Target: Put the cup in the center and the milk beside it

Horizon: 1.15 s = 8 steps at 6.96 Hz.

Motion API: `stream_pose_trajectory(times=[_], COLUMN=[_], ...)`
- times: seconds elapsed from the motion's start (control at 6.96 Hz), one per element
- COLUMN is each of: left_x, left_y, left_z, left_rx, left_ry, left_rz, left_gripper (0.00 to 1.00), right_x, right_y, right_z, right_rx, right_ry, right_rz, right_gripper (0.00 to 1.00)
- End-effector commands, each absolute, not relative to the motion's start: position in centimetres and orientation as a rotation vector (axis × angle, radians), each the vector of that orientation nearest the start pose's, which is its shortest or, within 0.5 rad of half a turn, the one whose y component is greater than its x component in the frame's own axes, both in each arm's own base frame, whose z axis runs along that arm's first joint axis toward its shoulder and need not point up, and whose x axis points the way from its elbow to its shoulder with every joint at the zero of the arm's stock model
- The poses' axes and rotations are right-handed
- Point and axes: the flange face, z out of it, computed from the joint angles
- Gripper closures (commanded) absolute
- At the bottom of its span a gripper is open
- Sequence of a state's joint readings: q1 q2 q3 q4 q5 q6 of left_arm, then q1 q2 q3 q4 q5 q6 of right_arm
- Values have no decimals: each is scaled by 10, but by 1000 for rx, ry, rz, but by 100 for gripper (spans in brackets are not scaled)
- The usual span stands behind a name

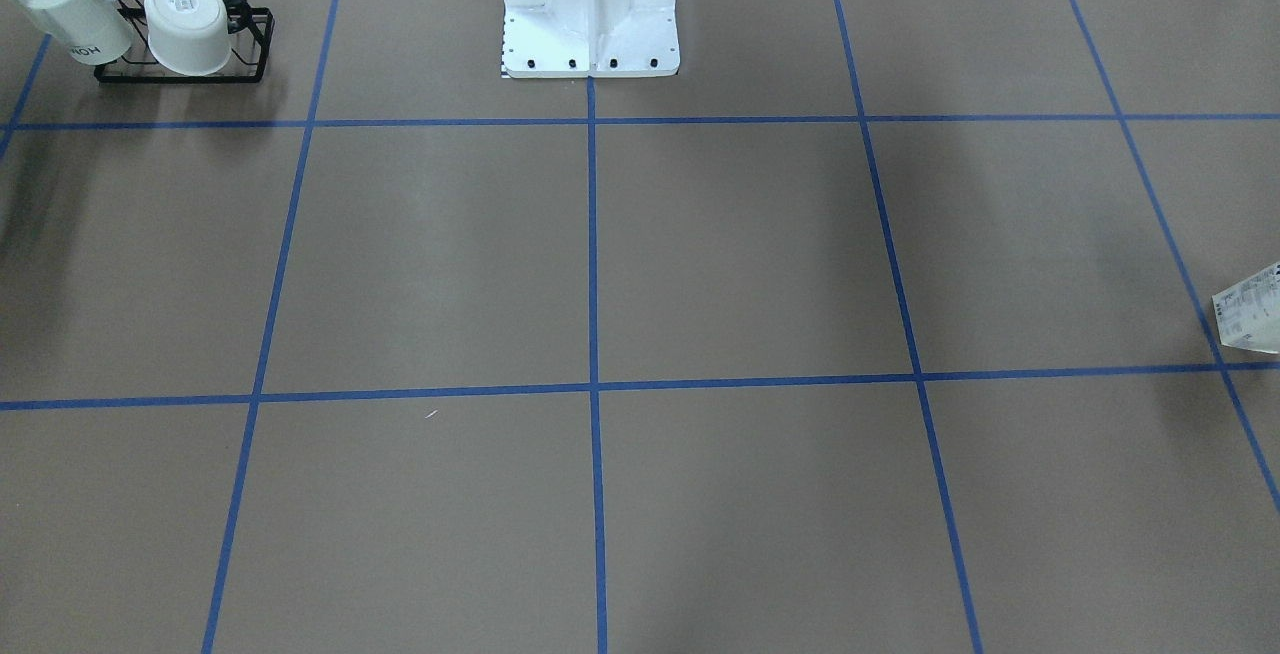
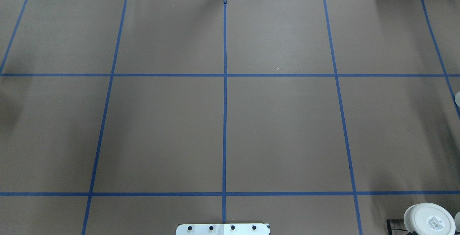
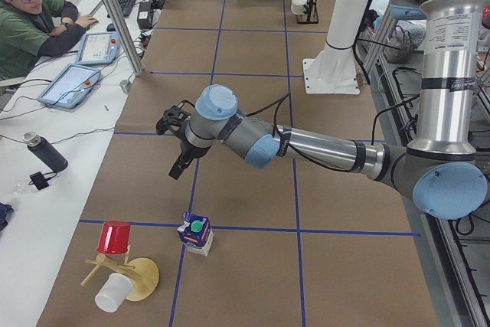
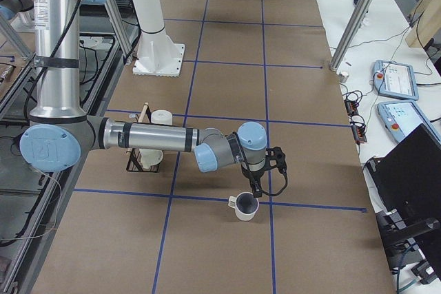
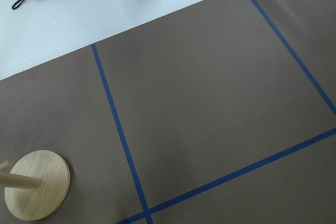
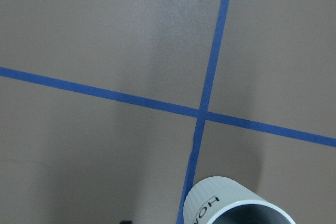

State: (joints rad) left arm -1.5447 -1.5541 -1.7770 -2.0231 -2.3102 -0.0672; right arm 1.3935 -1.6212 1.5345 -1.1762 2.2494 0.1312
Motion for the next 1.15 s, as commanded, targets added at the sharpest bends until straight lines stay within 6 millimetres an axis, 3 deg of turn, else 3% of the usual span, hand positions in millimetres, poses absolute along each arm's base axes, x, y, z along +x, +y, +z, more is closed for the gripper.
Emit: stream_pose_trajectory(times=[0.0,0.14,0.29,0.43,0.58,0.72,1.01], left_x=[-52,-53,-53,-53,-53,-52,-53], left_y=[-504,-504,-504,-504,-504,-504,-502], left_z=[513,514,513,514,514,514,516], left_rx=[577,575,576,575,575,574,570], left_ry=[740,740,740,740,740,742,741], left_rz=[199,196,197,196,196,198,195], left_gripper=[1,1,1,1,1,1,1], right_x=[-27,-33,-32,-31,-30,-31,-29], right_y=[-490,-490,-487,-485,-485,-489,-497], right_z=[680,688,696,699,700,691,655], right_rx=[161,152,144,142,143,158,213], right_ry=[-696,-660,-634,-623,-615,-619,-639], right_rz=[-169,-179,-180,-177,-176,-181,-182], right_gripper=[45,60,65,88,100,100,100])
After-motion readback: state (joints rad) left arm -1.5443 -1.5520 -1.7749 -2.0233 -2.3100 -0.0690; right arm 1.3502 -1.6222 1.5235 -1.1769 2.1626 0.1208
